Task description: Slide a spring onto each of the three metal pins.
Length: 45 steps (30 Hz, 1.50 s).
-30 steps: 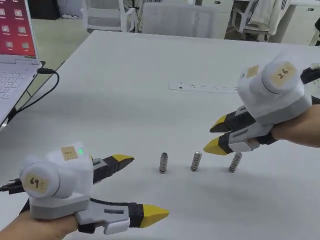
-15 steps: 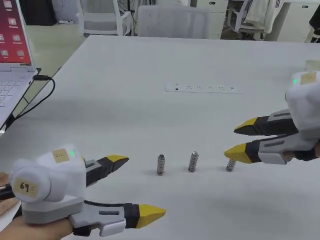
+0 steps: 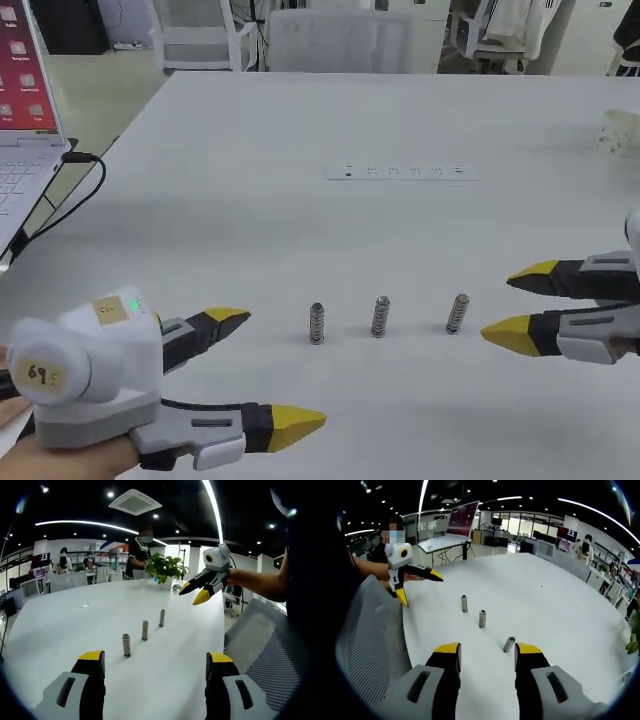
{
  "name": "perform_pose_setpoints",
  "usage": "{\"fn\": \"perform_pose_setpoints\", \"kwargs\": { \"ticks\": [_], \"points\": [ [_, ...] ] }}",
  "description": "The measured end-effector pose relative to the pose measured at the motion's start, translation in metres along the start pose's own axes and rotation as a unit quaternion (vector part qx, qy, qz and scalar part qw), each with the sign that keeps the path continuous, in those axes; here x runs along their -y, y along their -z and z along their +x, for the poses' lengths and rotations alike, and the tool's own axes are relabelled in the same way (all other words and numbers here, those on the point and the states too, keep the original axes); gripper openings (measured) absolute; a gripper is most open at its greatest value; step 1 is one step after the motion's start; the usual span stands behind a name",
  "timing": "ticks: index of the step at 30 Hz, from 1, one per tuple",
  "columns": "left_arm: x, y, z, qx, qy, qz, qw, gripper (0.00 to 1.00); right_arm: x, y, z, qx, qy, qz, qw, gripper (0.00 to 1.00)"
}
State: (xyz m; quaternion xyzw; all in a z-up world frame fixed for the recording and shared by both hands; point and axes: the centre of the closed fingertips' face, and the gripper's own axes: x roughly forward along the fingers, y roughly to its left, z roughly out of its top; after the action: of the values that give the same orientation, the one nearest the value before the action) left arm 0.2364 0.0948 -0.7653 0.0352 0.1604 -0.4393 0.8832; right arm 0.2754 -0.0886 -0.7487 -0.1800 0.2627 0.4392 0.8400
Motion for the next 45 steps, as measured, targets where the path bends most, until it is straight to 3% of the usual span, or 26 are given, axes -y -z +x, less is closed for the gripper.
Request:
{"fn": "perform_pose_setpoints", "kwargs": {
  "ticks": [9,14,26,45],
  "points": [
    [-0.001,0.002,-0.005,0.004,-0.015,-0.011,0.9998,0.80,-0.002,0.016,-0.006,0.022,0.008,0.039,0.9990,0.47],
    [0.002,0.004,-0.005,0.007,-0.019,-0.017,0.9996,0.80,-0.005,0.027,-0.010,0.018,0.010,0.044,0.9988,0.50],
    [0.002,0.006,-0.010,0.003,-0.030,-0.018,0.9994,0.80,-0.004,0.032,-0.017,0.060,0.005,0.062,0.9963,0.64],
    [-0.001,0.012,-0.009,-0.002,-0.039,-0.026,0.9989,0.81,-0.004,0.038,-0.018,0.072,0.001,0.065,0.9953,0.72]
  ]
}}
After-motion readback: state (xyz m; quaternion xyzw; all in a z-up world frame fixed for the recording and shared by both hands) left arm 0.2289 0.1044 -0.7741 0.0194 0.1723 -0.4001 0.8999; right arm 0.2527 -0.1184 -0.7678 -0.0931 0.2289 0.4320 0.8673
